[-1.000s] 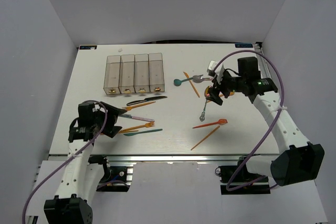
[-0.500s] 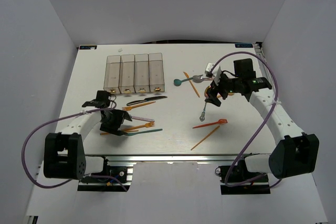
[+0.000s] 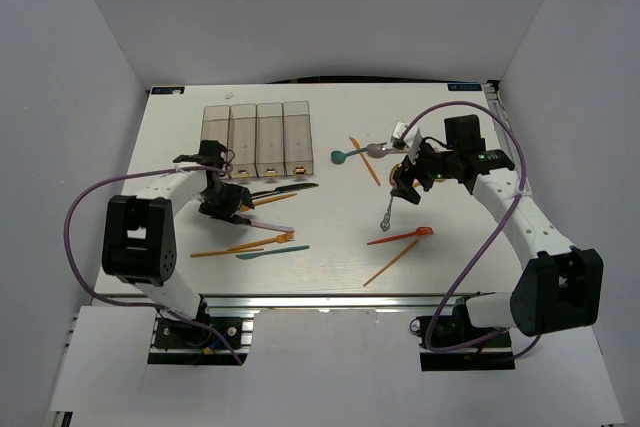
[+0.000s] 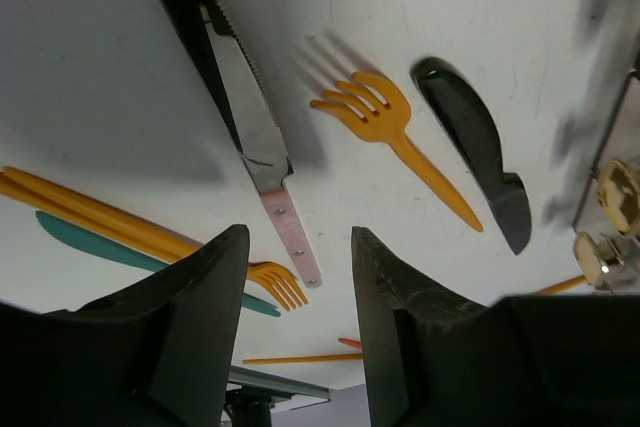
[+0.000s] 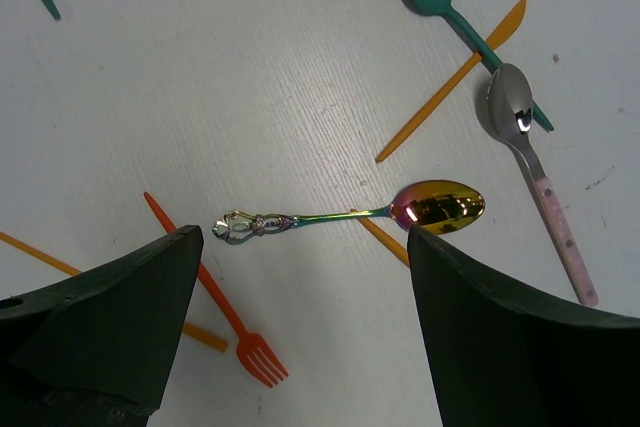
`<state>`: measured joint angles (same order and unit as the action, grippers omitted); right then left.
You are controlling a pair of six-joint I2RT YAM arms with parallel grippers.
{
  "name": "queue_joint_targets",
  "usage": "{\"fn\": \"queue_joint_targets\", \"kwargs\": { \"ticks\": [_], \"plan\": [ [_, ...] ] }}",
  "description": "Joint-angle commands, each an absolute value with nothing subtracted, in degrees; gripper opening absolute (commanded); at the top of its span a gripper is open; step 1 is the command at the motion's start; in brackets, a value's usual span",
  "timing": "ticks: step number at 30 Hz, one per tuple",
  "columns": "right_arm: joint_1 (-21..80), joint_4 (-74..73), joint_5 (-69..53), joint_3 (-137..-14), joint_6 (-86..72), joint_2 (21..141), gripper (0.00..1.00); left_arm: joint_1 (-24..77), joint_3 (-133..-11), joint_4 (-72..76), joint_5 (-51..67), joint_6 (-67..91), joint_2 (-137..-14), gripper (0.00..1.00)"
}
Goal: Sort the eating utensils into containers
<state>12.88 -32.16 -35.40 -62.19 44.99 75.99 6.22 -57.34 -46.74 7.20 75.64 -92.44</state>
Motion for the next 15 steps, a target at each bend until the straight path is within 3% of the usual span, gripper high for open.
{"fn": "queue_joint_targets", "kwargs": {
  "ticks": [1,15],
  "plan": [
    [11.87,-29.71,-36.83,-61.44,44.12,75.50,0.89,7.99,-60.72,-47.55,6.51,74.62,-93.95,0.56],
    [9.58,-29.09,-37.18,-61.52,43.33,76.46,0.89,11.69,-57.22,-47.64,6.24,75.50,-98.52,0.51]
  ]
}}
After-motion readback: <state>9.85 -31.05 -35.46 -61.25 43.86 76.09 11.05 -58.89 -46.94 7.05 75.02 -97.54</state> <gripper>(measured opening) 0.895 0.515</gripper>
